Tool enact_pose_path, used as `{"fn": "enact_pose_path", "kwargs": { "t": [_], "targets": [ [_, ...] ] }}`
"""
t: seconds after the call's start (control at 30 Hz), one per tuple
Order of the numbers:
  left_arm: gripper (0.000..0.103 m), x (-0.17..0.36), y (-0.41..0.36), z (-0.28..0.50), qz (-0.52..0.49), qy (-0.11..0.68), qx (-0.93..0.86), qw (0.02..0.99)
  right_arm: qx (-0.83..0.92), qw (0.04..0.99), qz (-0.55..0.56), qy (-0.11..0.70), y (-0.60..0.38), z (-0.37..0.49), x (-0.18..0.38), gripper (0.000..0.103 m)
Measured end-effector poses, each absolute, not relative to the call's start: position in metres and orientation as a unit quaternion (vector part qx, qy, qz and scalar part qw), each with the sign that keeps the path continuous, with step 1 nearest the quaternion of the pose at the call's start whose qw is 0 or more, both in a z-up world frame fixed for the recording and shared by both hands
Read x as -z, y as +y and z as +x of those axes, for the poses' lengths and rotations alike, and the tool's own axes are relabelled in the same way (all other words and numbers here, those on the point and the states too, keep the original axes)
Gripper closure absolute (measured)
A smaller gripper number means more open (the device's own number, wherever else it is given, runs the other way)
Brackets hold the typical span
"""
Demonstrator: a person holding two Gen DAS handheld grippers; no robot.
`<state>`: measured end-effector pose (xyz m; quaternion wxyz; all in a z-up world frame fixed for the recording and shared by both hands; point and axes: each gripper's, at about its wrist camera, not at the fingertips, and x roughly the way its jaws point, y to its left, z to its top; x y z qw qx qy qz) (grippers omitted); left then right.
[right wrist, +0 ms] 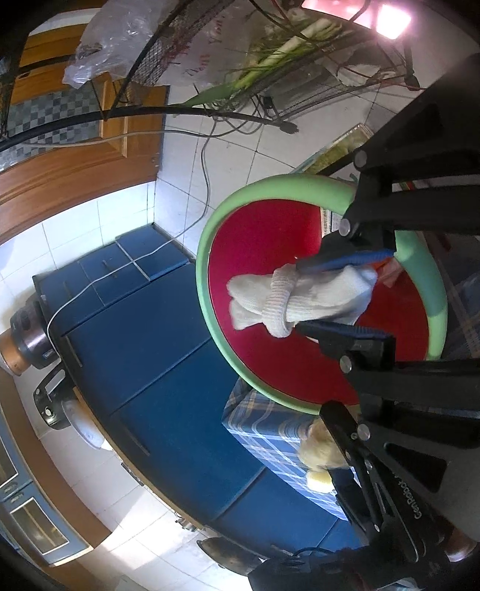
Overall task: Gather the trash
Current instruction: 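Open both tools to drop the paper and cloth into the bucket, then withdraw both tools from the bucket back toward the table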
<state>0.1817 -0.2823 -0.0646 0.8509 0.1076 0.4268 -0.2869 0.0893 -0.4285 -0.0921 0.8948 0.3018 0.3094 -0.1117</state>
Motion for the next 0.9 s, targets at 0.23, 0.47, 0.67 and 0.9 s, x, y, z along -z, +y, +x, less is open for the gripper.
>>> {"fn": "enact_pose_path", "kwargs": {
  "t": [0.23,0.47,0.67,0.9],
  "targets": [
    [0.035,0.06,-0.278,0.181,0.101,0.42,0.281,0.857,0.112,0.897,0.305,0.299,-0.429,0.085,0.089,0.06],
    [0.035,0.053,-0.27,0.182,0.091,0.416,0.267,0.865,0.113,0.901,0.304,0.289,-0.425,0.079,0.082,0.053],
    [0.035,0.046,-0.262,0.178,0.079,0.415,0.253,0.87,0.107,0.9,0.298,0.299,-0.417,0.078,0.082,0.051],
    [0.035,0.038,-0.246,0.168,0.074,0.41,0.239,0.877,0.094,0.904,0.296,0.295,-0.405,0.074,0.077,0.048]
  ]
}}
